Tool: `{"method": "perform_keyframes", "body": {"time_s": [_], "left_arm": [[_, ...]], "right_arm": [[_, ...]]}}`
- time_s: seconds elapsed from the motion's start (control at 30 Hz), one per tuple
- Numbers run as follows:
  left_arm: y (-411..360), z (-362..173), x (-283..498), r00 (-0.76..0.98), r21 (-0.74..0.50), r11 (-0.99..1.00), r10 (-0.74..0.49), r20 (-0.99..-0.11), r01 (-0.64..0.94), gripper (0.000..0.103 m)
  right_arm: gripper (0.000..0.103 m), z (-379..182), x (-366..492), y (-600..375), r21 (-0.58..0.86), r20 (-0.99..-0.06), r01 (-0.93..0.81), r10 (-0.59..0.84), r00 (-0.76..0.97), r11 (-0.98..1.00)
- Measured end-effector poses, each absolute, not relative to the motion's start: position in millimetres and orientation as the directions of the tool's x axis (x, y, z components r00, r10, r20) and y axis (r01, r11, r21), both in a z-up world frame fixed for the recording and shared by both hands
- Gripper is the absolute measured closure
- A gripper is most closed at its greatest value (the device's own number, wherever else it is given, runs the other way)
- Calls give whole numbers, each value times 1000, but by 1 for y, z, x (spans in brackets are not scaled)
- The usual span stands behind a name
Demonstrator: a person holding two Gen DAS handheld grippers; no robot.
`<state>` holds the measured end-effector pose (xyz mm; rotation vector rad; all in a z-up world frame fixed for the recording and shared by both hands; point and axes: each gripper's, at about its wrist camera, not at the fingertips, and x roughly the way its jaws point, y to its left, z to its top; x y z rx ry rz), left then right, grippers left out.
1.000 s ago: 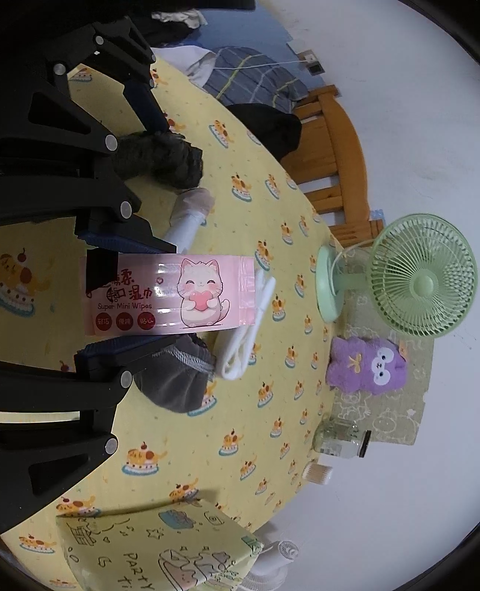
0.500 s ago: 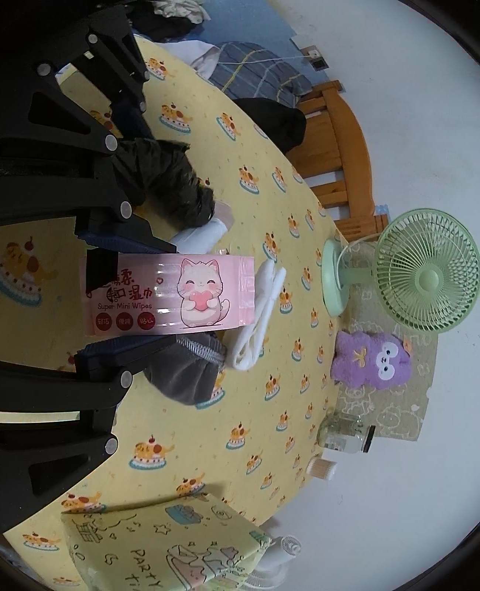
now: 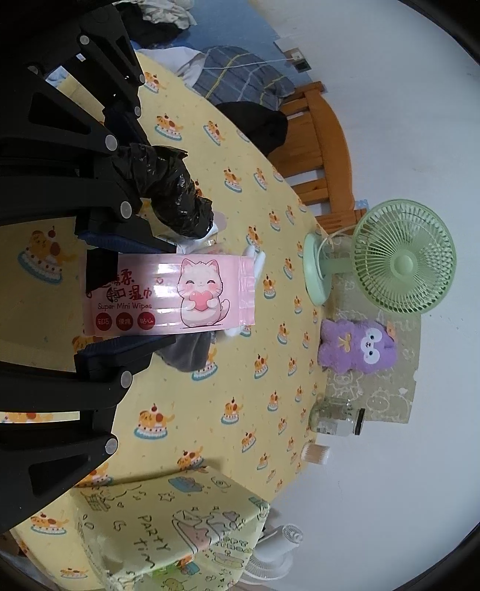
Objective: Organize soft objects
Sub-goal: 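Carry the umbrella with the left tool while the right tool carries the wipes toward the gift box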
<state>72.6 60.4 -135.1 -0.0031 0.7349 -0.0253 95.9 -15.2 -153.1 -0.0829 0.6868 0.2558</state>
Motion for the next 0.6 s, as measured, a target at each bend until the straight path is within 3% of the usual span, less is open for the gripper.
{"method": "perform_keyframes", "body": {"time_s": [0.6], "left_arm": [[29, -77, 54, 808, 9, 999, -25, -589, 38, 75]], "right_arm": [[60, -98, 74, -48, 39, -567, -252, 229, 792, 967]]}}
